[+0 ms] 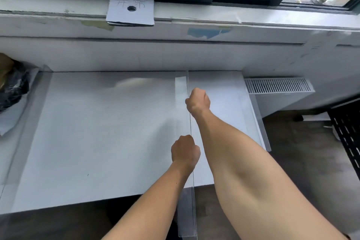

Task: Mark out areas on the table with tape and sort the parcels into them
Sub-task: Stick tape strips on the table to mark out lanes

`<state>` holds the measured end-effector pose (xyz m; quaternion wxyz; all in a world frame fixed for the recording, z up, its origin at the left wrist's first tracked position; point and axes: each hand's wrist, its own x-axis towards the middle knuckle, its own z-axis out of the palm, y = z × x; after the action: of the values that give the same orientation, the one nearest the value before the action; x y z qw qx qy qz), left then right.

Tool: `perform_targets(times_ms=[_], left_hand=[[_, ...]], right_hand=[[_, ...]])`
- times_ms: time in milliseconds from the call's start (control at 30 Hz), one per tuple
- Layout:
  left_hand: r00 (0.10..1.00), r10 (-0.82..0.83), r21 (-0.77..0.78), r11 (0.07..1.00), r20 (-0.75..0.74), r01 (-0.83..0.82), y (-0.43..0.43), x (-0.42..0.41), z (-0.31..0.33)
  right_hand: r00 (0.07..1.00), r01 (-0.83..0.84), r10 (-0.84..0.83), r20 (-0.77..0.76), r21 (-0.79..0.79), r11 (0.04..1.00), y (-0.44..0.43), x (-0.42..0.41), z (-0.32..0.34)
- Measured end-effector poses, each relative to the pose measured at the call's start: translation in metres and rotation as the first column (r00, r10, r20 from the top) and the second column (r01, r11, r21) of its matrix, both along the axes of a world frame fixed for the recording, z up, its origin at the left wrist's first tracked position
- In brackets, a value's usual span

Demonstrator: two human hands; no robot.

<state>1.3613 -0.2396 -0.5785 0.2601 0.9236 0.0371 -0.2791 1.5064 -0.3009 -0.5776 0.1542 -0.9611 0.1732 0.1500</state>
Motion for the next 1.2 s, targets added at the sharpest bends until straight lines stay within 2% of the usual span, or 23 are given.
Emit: perform_targets(times_ms=[500, 1200], left_hand=[[0.999, -0.038, -0.049, 0.998, -0.021, 0.037, -0.106, 0.031, -0.014], [0.993, 0.040, -0.049, 0.998, -0.115, -0.046, -0.105, 0.059, -0.030]], right_hand=[[1.000, 0.018, -0.019, -0.023, -0.033, 0.999, -0.104, 0.030, -0.032], [0.998, -0.036, 0.035, -0.043, -0.025, 0.999, -0.095, 0.056, -0.059]])
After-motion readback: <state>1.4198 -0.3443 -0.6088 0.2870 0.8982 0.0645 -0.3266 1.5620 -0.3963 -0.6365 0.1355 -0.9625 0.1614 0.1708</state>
